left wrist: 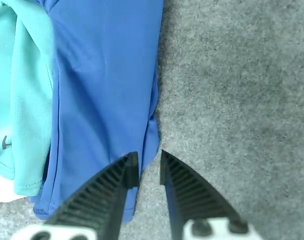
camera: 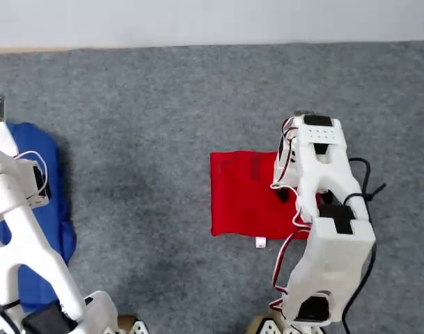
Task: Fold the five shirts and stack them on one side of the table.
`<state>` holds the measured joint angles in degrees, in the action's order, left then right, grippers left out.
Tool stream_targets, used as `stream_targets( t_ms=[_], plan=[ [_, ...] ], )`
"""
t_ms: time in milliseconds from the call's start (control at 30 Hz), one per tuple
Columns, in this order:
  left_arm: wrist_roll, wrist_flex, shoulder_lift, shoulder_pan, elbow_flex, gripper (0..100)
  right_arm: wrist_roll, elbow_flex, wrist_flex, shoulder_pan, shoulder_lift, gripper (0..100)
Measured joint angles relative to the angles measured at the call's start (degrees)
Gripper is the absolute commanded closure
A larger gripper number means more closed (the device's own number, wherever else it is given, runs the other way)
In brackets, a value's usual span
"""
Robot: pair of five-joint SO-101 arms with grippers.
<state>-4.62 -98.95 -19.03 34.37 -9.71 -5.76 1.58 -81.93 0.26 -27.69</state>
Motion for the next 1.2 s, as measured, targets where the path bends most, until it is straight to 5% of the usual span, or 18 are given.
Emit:
stream_targets(
  t_ms=[300,633,900,1200],
  plan=[
    [0.0,0.0,0.0,0.0,0.0,91,1.1,1.1,-0.7,0.3,-2.1,98.2],
    [0.0,0.0,0.0,0.0,0.0,91,6.4,9.1,-9.9,6.7,-2.7,98.9],
    [0.0,0.0,0.0,0.0,0.0,91,24.8,22.0,-17.0,15.6,-2.7,98.9],
    [0.0,0.0,0.0,0.0,0.0,91,45.0,23.1,-7.2,21.4,-6.7,98.8]
  ],
)
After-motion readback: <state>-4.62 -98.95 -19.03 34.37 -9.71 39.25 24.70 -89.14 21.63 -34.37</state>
